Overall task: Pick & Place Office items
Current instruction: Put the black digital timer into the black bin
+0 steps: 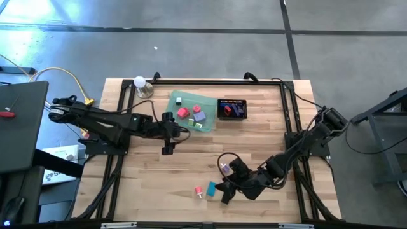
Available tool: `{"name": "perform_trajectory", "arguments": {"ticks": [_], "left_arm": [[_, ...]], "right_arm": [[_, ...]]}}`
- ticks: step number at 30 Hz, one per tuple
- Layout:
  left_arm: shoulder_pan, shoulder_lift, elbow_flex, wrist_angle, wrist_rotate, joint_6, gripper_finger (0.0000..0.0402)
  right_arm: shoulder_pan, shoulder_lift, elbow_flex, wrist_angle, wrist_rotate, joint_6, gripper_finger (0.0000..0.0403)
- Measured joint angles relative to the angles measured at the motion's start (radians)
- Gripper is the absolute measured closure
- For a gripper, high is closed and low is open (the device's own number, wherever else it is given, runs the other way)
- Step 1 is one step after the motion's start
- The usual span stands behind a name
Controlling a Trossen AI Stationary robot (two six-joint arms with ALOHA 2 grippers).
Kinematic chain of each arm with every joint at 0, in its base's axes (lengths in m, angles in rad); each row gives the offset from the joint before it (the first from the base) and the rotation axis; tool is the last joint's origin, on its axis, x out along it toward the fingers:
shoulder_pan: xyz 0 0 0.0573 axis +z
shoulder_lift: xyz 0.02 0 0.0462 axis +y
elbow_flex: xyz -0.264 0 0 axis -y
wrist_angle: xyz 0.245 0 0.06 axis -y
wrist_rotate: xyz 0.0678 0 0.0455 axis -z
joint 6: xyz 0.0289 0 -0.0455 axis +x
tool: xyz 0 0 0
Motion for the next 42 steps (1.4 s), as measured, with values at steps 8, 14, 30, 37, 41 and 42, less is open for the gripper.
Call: {"name": "perform_trajectory", "arguments": {"ticks": [8,14,30,37,41,42], "left_arm": [[0.085,0.0,0.0,0.105,0.099,0.101,0.0089],[0.152,0.0,0.0,0.136,0.187,0.127,0.0089],[0.204,0.0,0.0,0.135,0.27,0.158,0.0089],[0.204,0.0,0.0,0.11,0.273,0.157,0.0089],[0.204,0.0,0.0,0.103,0.309,0.156,0.0089],[0.204,0.0,0.0,0.103,0.32,0.156,0.0089]], "right_arm": [[0.001,0.016,0.0,-0.005,0.01,0.031,0.0031],[-0.001,0.016,0.01,0.047,0.033,0.079,0.0014],[-0.015,0.091,0.34,-0.383,0.016,0.174,0.0017],[-0.051,0.229,0.493,-0.659,-0.167,0.32,0.0017],[-0.058,0.279,0.521,-0.817,-0.264,0.433,0.0017],[-0.059,0.286,0.521,-0.82,-0.276,0.456,0.0017]]}}
